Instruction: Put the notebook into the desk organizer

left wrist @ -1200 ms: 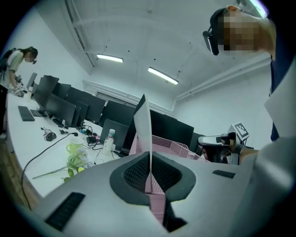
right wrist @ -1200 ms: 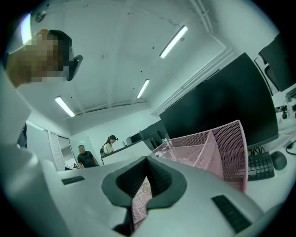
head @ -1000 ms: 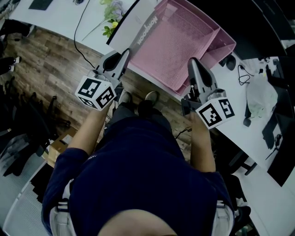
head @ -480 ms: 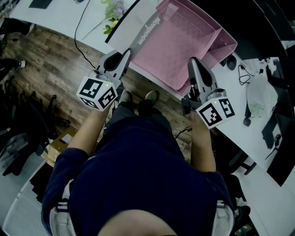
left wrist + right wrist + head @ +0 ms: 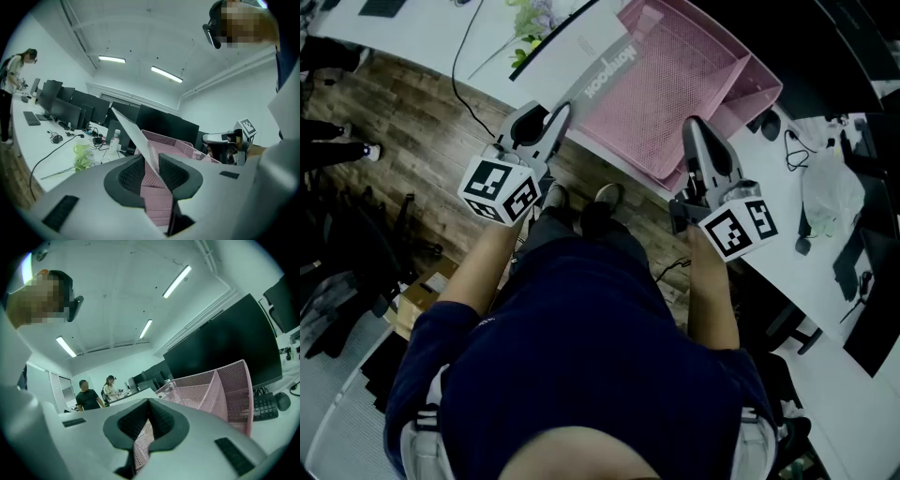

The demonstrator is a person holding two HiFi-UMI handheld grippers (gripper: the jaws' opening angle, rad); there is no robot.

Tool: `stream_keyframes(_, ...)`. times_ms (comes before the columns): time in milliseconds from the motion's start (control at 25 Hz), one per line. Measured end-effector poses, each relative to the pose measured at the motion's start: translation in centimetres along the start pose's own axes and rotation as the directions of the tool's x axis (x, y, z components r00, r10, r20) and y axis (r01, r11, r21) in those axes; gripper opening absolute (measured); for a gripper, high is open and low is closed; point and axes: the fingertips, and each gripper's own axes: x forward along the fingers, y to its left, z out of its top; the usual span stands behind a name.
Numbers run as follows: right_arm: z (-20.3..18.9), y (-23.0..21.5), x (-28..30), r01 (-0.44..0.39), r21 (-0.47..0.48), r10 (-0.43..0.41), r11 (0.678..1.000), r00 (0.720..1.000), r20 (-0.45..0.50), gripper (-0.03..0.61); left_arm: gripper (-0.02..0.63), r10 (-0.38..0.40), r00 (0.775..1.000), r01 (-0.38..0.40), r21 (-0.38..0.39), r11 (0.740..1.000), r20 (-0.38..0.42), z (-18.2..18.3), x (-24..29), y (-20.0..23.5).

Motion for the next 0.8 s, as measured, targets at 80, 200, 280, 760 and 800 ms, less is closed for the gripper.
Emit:
stream_keyframes(80,0.0,0.1,-0.1,0.0,0.0,0.0,1.0,1.0,0.002,0.005,0.117,0.004,1.0,-0.004,-0.001,1.0,0.001,-0.1,-0.2,0.0)
stream_keyframes(200,-0.1,0.1,-0.3,0.001,-0.001,-0.001,1.0,1.0,0.003,0.005,0.127,0.009,1.0,-0.009,-0.002,1.0,0.002,-0.2,-0.4,0.1)
stream_keyframes(280,-0.2,0.3,-0.4,0.001,-0.003,-0.001,1.0,1.0,0.004,0.005,0.138,0.012,1.0,-0.012,-0.002,1.0,0.002,-0.2,-0.6,0.1)
stream_keyframes(760,-0.5,1.2,-0.8,0.009,-0.009,-0.009,1.0,1.0,0.01,0.005,0.215,0.004,1.0,-0.004,-0.023,1.0,-0.013,-0.9,-1.5,0.3)
stream_keyframes(800,-0.5,1.4,-0.8,0.009,-0.009,-0.009,1.0,1.0,0.01,0.005,0.216,0.003,1.0,-0.003,-0.024,1.0,-0.012,-0.8,-1.6,0.4)
